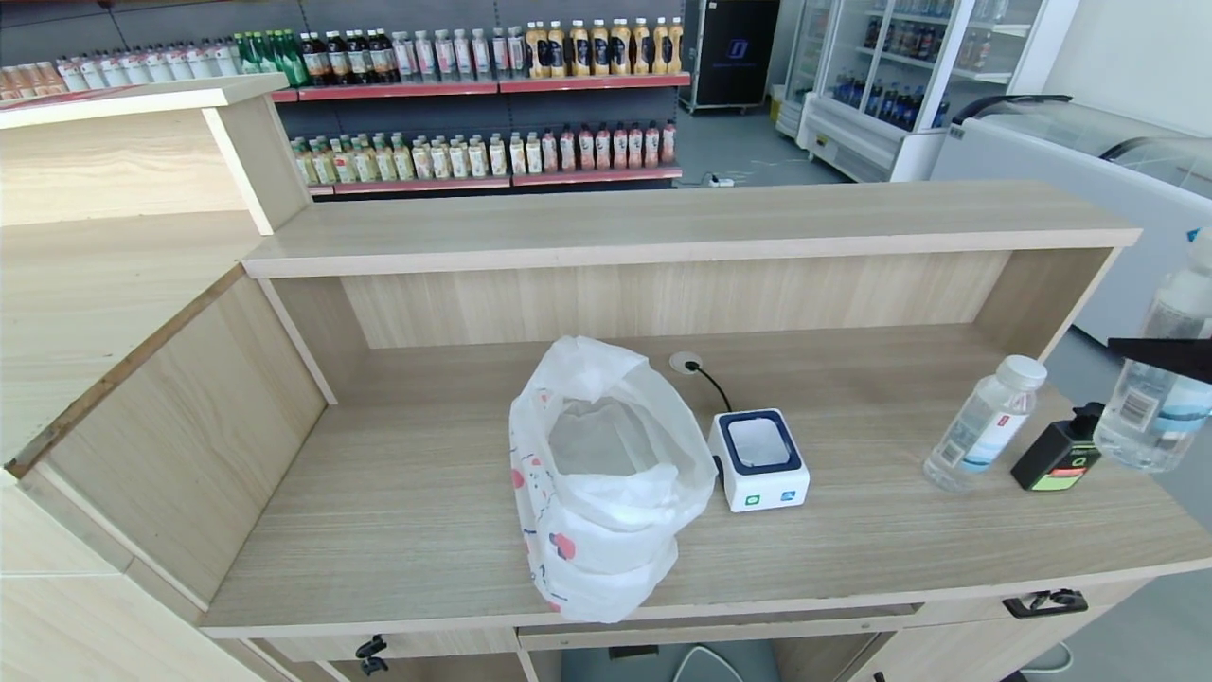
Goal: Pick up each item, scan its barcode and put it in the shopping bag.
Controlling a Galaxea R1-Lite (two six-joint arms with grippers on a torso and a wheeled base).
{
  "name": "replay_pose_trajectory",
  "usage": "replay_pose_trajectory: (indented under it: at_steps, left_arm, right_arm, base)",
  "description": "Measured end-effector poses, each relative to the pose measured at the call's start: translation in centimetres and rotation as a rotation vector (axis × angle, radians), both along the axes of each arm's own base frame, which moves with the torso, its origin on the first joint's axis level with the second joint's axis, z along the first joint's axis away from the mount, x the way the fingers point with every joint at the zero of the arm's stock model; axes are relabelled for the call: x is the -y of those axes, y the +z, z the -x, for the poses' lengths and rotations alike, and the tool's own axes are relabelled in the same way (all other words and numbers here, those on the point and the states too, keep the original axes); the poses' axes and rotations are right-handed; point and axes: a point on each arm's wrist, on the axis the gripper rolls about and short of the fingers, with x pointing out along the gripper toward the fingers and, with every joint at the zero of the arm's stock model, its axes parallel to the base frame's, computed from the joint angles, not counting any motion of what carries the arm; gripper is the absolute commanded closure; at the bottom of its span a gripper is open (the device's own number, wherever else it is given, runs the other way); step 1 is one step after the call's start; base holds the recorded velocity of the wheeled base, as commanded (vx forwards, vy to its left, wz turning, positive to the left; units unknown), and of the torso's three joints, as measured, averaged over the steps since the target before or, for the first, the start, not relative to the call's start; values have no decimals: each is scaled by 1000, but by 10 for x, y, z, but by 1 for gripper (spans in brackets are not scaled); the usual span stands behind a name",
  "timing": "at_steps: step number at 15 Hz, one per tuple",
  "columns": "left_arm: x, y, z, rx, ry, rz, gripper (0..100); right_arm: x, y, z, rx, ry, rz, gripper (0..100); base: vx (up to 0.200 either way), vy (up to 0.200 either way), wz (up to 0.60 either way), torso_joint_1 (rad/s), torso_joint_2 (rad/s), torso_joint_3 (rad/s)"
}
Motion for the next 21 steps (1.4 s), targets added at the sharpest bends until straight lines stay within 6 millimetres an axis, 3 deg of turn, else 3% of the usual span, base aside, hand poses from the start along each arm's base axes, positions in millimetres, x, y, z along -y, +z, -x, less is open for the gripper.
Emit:
replay_pose_trajectory:
  at_steps: [4, 7, 10, 14, 18, 21]
  left_arm:
    - [0, 0, 0, 0, 0, 0, 0]
    - [0, 0, 0, 0, 0, 0, 0]
    - [0, 0, 0, 0, 1, 0, 0]
    - [0, 0, 0, 0, 0, 0, 0]
    - [0, 0, 0, 0, 0, 0, 0]
    - [0, 0, 0, 0, 0, 0, 0]
  right_arm:
    - [-12, 15, -16, 157, 66, 63, 100]
    - [-22, 8, -29, 154, 135, 97, 100]
    - [-25, -10, -47, 144, 214, 226, 100]
    - [-35, -32, -73, 135, 332, 270, 100]
    - [-46, -43, -107, 254, 445, 290, 100]
    - [-57, -63, -125, 280, 579, 289, 100]
  base:
    - [0, 0, 300, 6, 4, 1]
    - [0, 0, 0, 0, 0, 0]
    - [0, 0, 0, 0, 0, 0]
    - [0, 0, 0, 0, 0, 0]
    - [0, 0, 0, 0, 0, 0]
    - [0, 0, 0, 0, 0, 0]
